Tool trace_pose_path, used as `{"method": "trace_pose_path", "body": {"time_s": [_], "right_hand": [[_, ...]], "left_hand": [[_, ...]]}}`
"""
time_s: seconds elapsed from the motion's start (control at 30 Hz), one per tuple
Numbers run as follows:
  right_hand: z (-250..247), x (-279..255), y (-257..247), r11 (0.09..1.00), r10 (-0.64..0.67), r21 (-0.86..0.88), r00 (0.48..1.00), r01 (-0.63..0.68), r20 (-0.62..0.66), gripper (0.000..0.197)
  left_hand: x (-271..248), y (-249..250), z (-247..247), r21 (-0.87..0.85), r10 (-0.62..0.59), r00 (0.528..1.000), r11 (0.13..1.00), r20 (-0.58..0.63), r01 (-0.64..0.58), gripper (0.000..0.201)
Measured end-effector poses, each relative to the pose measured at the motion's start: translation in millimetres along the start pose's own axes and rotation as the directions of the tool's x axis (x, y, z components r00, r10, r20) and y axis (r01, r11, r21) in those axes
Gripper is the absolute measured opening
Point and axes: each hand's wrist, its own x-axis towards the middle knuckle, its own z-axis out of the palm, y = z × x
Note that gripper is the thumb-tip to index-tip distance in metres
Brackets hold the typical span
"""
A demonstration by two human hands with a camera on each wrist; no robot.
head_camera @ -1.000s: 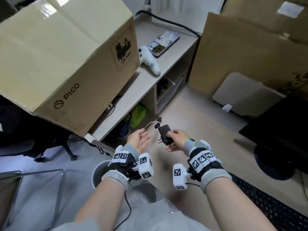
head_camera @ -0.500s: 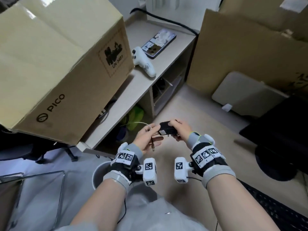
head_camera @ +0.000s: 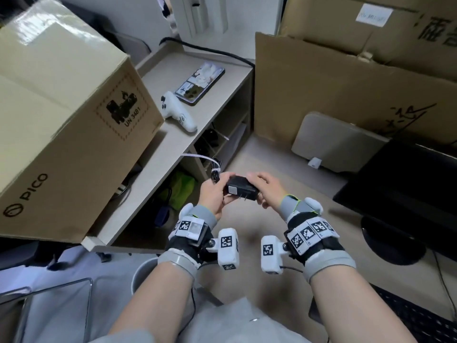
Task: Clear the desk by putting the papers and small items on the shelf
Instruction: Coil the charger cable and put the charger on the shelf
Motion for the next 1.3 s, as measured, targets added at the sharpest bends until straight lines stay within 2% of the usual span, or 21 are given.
{"method": "trace_pose_path", "body": {"time_s": [0.03,0.1,0.13,0.2,0.33,0.43,0.5,0.6,0.7,0.77,0.9,1.0,1.13,1.23,1.3], "right_hand": [[-6,2,0,0.999,-0.038,0.015,0.999,0.038,0.001,0.024],[-14,6,2,0.992,-0.127,-0.004,0.990,0.128,0.058,0.050],[-17,10,1,0.983,-0.171,-0.052,0.981,0.176,0.097,0.060],[-16,19,3,0.950,-0.222,-0.192,0.965,0.247,0.142,0.065],[-11,34,7,0.921,-0.220,-0.307,0.971,0.239,0.097,0.071],[-17,45,7,0.903,-0.182,-0.362,0.970,0.230,0.163,0.084],[-21,52,2,0.891,-0.216,-0.385,0.970,0.242,0.111,0.070],[-33,72,-8,0.887,-0.234,-0.423,0.970,0.186,-0.066,0.045],[-39,93,-15,0.969,-0.111,-0.241,0.961,0.049,-0.254,0.026],[-37,110,-18,0.994,-0.055,-0.111,0.954,0.023,-0.296,0.021],[-32,142,-30,0.993,-0.085,-0.111,0.934,0.049,-0.348,0.027],[-21,167,-55,0.970,-0.149,-0.234,0.931,0.072,-0.332,0.032],[1,196,-86,0.902,-0.215,-0.423,0.940,0.087,-0.265,0.033],[27,213,-104,0.846,-0.076,-0.534,0.985,-0.020,-0.157,0.024],[38,216,-111,0.834,0.002,-0.548,0.993,-0.065,-0.115,0.022]], "left_hand": [[6,3,3,0.033,-0.002,0.999,0.999,-0.038,0.003,0.011],[15,6,7,0.083,-0.010,0.997,0.996,-0.082,0.017,0.012],[22,7,10,0.105,-0.029,0.996,0.994,-0.085,0.038,0.013],[31,11,14,0.117,-0.079,0.992,0.989,-0.100,0.090,0.016],[53,17,18,0.095,-0.177,0.980,0.978,-0.089,0.185,0.017],[67,24,26,0.061,-0.218,0.975,0.973,-0.049,0.221,0.020],[72,27,33,0.034,-0.223,0.975,0.974,-0.013,0.223,0.015],[87,29,45,-0.049,-0.189,0.979,0.980,0.076,0.193,0.009],[99,34,51,-0.137,-0.145,0.980,0.977,0.136,0.164,0.018],[111,35,50,-0.156,-0.143,0.984,0.975,0.105,0.158,0.025],[125,25,39,-0.143,-0.160,0.986,0.978,-0.042,0.152,0.035],[139,18,25,-0.173,-0.179,0.980,0.972,-0.089,0.162,0.030],[141,13,19,-0.149,-0.192,0.979,0.972,-0.066,0.181,0.029],[143,7,13,-0.176,-0.209,0.975,0.965,-0.070,0.194,0.038],[143,8,8,-0.194,-0.209,0.975,0.962,-0.075,0.192,0.047]]}}
